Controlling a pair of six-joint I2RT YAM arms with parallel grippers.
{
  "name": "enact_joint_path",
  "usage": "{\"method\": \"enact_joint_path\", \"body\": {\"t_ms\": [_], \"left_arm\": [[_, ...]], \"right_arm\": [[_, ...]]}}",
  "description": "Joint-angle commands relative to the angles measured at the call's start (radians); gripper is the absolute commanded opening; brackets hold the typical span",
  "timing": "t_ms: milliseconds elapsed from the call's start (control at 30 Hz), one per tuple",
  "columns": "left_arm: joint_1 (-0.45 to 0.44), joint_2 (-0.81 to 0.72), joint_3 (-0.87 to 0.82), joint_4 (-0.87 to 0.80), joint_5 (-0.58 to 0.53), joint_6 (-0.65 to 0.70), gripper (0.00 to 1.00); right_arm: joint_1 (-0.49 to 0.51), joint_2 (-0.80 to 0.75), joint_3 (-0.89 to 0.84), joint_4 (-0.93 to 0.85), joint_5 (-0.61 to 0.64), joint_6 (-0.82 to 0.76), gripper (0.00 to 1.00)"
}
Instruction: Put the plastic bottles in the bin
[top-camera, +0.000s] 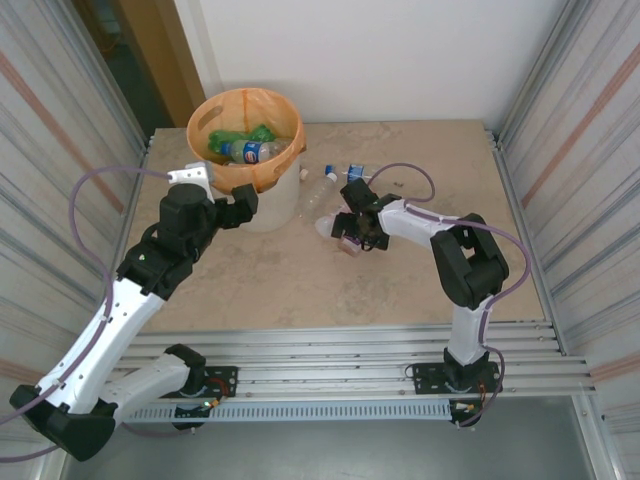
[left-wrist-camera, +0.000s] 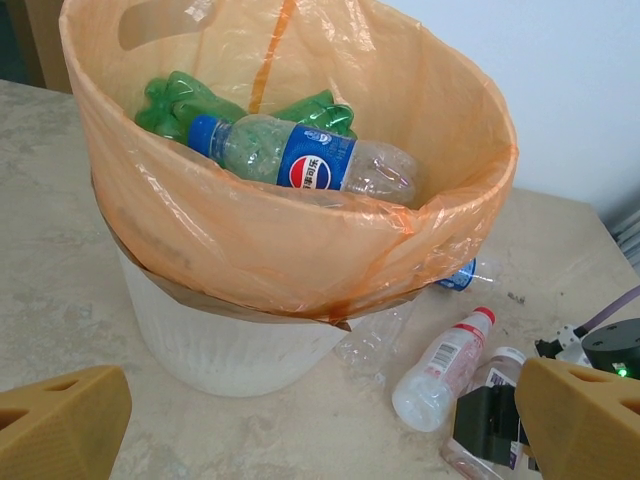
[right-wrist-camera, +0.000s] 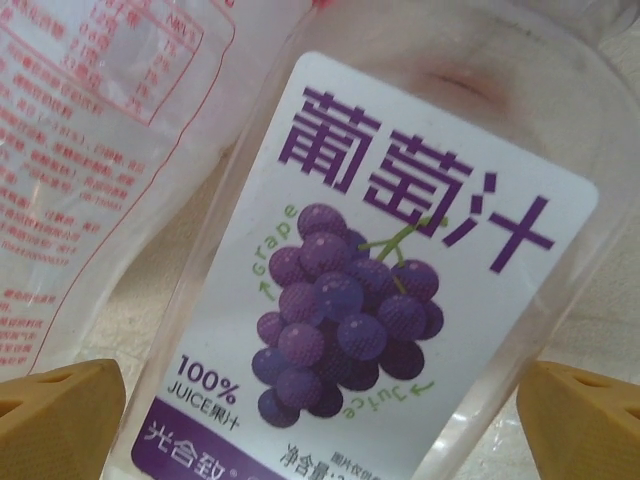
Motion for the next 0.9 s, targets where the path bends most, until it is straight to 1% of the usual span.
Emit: {"method": "enact_joint_path", "body": {"t_ms": [0, 300, 433, 467, 600, 867], "left_arm": [[-0.004, -0.005, -0.004, 0.023, -0.011, -0.019, 0.99], [-0.003, -0.006, -0.004, 0.024, -0.015, -0.022, 0.99], [-0.004, -0.001, -0.001, 0.020, -0.014, -0.023, 0.99], [-0.004, -0.002, -0.001, 0.020, -0.012, -0.023, 0.99], [-0.004, 0.001, -0.001, 0.023, -0.012, -0.028, 0.99], [-0.004, -0.001, 0.005, 0.026, 0.005, -0.035, 0.99]], "right_arm": [[-0.012, 0.036, -0.001, -0.004, 0.022, -0.016, 0.95], [-0.008, 0.078, 0.013, -0.023, 0.051, -0.066, 0.79], [-0.008, 0.071, 0.007, -0.033, 0.057, -0.082, 0.66], [-0.008, 0.064, 0.002, -0.034, 0.059, -0.084, 0.64], [-0.006, 0.001, -0.032, -0.036, 0.079, -0.094, 0.53], [-0.006, -0.197, -0.115, -0.038, 0.114, -0.145, 0.41]]}}
